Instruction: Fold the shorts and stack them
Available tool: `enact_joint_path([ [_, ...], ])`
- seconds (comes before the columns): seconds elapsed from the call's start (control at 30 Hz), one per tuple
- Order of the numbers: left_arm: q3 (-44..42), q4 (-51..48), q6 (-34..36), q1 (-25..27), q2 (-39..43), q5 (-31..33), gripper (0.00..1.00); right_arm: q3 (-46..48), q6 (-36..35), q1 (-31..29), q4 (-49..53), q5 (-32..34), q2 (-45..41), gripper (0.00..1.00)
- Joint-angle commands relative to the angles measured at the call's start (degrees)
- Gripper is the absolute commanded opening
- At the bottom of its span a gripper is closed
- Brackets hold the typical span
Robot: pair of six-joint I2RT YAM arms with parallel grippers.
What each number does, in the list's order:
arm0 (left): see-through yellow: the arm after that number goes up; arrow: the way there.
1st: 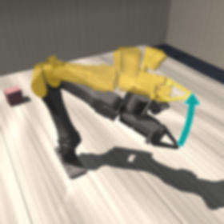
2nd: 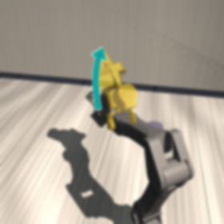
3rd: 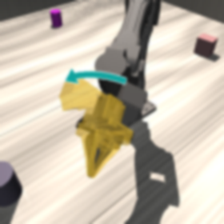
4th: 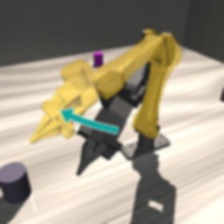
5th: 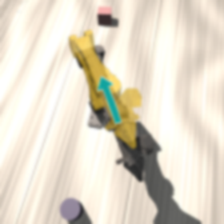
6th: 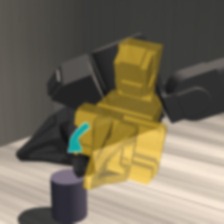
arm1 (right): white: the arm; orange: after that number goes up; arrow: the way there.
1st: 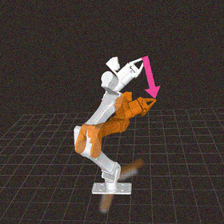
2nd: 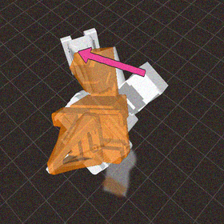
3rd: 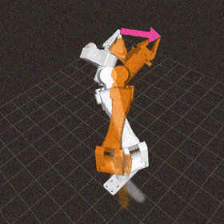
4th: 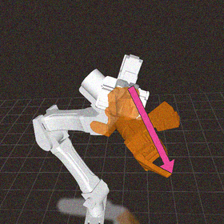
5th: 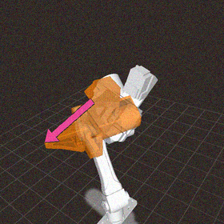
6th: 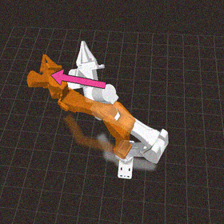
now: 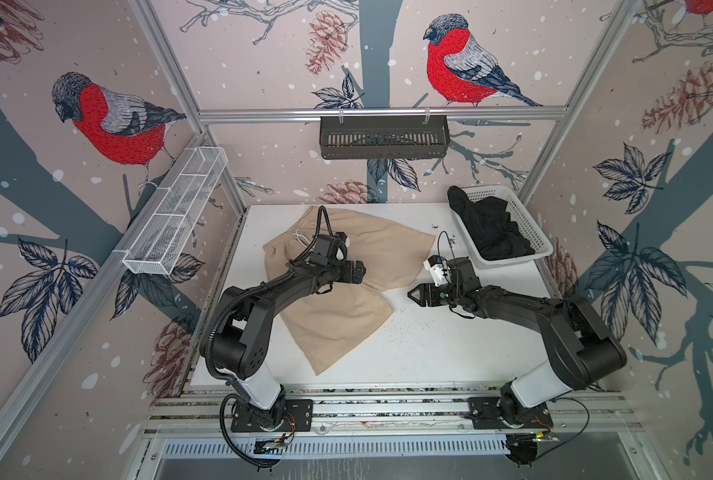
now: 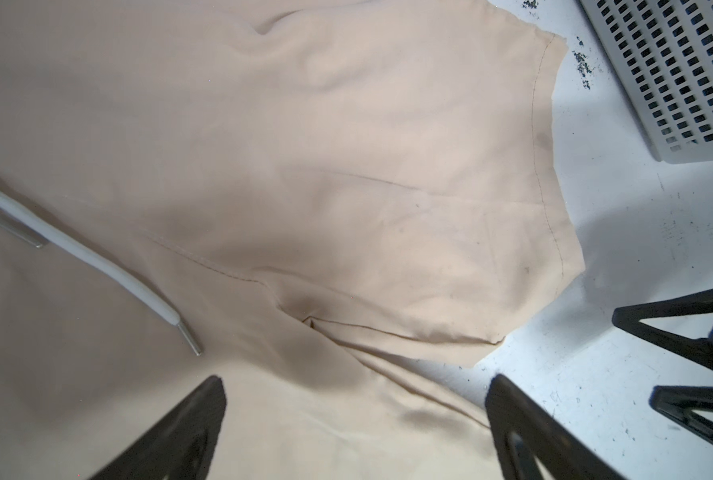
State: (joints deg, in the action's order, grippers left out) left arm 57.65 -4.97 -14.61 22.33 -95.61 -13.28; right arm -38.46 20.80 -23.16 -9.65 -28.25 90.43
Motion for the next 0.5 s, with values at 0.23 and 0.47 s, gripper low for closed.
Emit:
enact_joint_path([
  [0.23,-1.39,-0.34,-0.18,-0.09,1.81,1.33,0.98,-5.80,-2.71,0.13,-10.22,-2.65,11.53,0.74],
  [0.47,-1.55,-0.66,-0.41,-0.09,2.45,1.59,0.98,-10.30,-5.79,-1.10,-11.05,-7.91,17.64,0.75],
])
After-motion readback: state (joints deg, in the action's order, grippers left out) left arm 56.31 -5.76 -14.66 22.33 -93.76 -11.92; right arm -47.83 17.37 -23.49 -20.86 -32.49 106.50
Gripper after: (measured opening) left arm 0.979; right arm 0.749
